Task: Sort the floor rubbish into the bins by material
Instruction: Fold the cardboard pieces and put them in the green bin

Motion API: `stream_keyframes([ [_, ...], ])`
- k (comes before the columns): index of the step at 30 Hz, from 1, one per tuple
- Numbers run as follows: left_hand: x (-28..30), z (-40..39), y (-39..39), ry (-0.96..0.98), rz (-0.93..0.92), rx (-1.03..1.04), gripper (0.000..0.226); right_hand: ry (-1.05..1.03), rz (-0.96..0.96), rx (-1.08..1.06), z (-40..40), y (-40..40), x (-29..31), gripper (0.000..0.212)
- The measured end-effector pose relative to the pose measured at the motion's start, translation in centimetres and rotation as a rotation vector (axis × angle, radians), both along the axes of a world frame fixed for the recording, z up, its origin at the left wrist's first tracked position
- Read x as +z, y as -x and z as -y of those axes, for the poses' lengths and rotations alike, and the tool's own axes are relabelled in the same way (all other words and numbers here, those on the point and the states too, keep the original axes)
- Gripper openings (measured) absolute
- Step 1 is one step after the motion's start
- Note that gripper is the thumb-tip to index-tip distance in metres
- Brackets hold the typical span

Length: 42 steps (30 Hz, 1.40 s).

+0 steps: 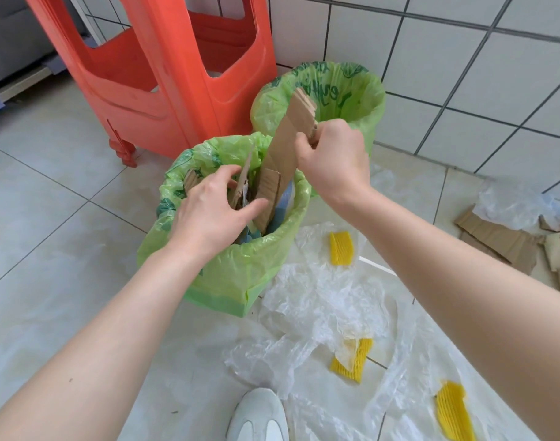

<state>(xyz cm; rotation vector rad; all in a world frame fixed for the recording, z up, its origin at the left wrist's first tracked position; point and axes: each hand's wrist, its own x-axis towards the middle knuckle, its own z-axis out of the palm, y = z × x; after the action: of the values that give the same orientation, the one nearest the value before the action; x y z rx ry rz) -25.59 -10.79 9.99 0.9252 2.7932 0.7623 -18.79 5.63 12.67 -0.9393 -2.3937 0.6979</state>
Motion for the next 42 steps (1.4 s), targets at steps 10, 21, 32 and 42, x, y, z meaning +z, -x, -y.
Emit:
stream_keyframes([
  [10, -1.4, 0.1, 0.7, 0.107, -0.106, 0.003, 0.055, -0.098, 0.357, 0.267, 3.4, -0.6, -3.0, 0.036],
  [21, -0.2, -1.8, 0.2, 0.348, 0.155, -0.131, 0.029, 0.035, 0.404, 0.151, 1.1, -1.1, -1.2, 0.02],
  [32, 2.5, -7.7, -8.5, -0.143, -0.185, -0.348, 0.033, 0.178, 0.299, 0.166, -5.5, -16.8, -1.5, 0.026],
  [42, -8.9, -14.1, -23.4, 0.278, -0.026, -0.857, 0.036, 0.526, 0.354, -0.326, -10.4, -37.6, -10.6, 0.018],
])
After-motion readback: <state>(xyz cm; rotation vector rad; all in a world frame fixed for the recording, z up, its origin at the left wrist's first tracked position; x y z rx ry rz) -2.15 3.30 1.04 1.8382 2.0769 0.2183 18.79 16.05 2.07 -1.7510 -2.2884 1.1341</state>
